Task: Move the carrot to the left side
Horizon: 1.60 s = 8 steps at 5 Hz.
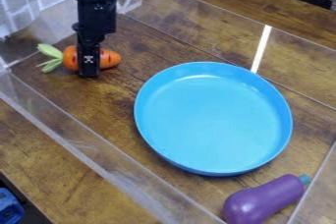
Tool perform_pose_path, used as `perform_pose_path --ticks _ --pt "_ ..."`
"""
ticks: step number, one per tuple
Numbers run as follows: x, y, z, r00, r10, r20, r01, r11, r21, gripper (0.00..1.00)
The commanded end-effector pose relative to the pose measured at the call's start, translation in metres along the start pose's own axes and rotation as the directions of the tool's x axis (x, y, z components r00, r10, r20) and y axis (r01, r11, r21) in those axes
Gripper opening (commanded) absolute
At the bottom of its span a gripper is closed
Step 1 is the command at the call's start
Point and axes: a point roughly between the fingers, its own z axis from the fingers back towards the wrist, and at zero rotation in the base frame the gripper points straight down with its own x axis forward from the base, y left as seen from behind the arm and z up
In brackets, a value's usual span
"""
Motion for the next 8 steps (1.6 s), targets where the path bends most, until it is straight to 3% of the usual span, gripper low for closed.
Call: perform_pose_path --ticks 1,8 --pt "-0.008 0.003 0.016 0.999 0.029 0.039 -0.030 0.999 0.028 0.00" --pt "-0.015 -0.008 0.015 0.991 0.062 0.119 -0.056 0.997 -0.053 0.00"
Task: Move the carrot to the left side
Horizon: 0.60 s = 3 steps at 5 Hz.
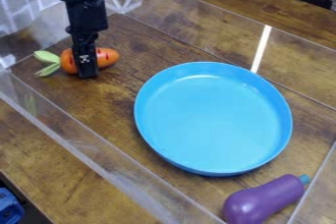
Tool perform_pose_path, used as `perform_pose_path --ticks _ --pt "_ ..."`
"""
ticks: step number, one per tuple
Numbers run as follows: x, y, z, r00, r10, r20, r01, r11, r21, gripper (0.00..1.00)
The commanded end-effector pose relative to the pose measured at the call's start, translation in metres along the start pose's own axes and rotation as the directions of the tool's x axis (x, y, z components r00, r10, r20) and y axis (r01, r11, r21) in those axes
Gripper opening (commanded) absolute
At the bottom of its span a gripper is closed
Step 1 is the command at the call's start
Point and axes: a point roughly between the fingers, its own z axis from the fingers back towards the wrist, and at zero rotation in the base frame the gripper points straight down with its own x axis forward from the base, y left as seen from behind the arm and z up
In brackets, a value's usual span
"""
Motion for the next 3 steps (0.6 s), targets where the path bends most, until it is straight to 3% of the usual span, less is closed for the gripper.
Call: perform_pose_path --ticks 1,2,3 --pt "-0.0068 -0.0009 0.0175 1.000 0.017 0.025 -0.018 0.999 0.027 0.00" --pt "-0.0056 -0.0036 0.0174 0.999 0.017 0.035 -0.017 1.000 0.017 0.00" --pt "-0.0042 -0.0052 0.0151 0.999 0.012 0.045 -0.013 1.000 0.008 1.00"
